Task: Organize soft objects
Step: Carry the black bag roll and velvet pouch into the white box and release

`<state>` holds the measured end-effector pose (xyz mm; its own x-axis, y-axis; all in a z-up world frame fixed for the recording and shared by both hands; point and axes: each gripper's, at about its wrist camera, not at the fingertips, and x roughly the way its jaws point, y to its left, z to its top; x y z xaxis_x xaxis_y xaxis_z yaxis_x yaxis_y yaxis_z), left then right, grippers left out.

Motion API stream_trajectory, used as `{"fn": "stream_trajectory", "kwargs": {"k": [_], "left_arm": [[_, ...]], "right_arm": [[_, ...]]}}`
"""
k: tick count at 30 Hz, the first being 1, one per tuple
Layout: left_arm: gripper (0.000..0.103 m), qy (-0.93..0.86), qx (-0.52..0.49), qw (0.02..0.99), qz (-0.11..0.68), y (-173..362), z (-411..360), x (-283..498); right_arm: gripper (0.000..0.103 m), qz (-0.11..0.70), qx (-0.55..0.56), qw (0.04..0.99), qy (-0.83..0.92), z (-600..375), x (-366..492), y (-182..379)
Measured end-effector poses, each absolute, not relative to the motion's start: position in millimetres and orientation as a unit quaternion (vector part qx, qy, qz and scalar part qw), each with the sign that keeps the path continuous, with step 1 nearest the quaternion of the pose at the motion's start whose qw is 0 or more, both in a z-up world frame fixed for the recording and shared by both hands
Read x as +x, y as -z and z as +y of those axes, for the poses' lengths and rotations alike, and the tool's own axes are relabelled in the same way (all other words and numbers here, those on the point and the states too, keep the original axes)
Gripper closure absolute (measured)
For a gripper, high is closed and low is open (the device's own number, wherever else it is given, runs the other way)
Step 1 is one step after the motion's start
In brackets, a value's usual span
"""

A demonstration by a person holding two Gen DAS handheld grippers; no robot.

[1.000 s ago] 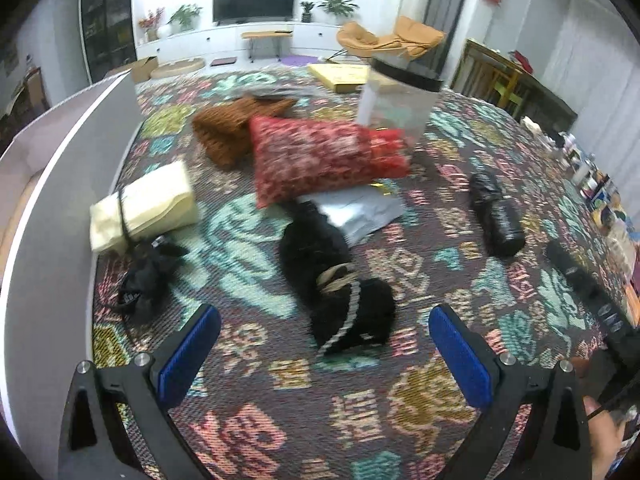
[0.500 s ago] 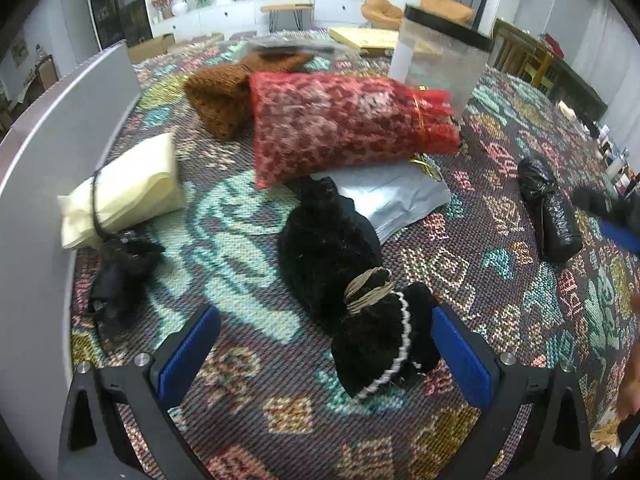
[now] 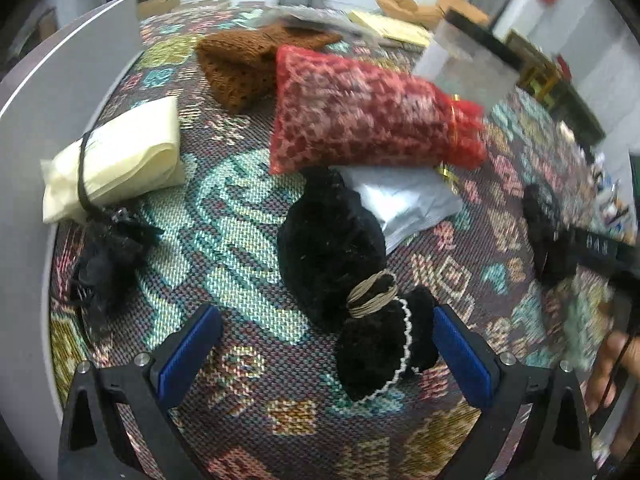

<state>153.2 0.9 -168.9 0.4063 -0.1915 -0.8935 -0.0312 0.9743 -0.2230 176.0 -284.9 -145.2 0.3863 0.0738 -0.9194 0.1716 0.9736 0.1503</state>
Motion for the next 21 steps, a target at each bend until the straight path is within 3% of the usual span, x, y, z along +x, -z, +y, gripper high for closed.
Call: {"fn": "stream_trajectory", "kwargs": {"k": [3, 5, 6, 9, 14, 21], "left_arm": [[0.002, 0.051, -0.091, 0.831, 0.546, 173.7, -6.4, 155.7], [0.026, 0.065, -0.072, 0.851, 0.517, 170.8, -15.4, 157.1], [0.049, 0.077, -0.061, 0.858, 0.504, 169.3, -20.6, 157.1], [0.063, 0.1, -0.062, 0.864, 0.49, 157.6, -24.3, 146.8], [0.064, 0.153, -0.095, 0.869, 0.46, 115.4, -2.8, 108.0], [0.063, 0.154, -0.121, 0.892, 0.407, 28.6, 98.0, 61.4]], "right_arm": [[0.063, 0.543, 0.108, 0.832, 0.032, -287.1, 166.0, 139.9], [0.063, 0.529, 0.131, 0.838, 0.022, -289.4, 153.8, 133.1], [0.063, 0.524, 0.14, 0.84, 0.016, -290.6, 149.2, 130.4], [0.063, 0.515, 0.156, 0.843, -0.002, -288.0, 128.4, 120.0], [0.063, 0.5, 0.148, 0.852, -0.039, -265.6, 97.1, 91.9], [0.063, 0.457, 0.113, 0.867, -0.164, -156.9, 70.5, 10.5]]}}
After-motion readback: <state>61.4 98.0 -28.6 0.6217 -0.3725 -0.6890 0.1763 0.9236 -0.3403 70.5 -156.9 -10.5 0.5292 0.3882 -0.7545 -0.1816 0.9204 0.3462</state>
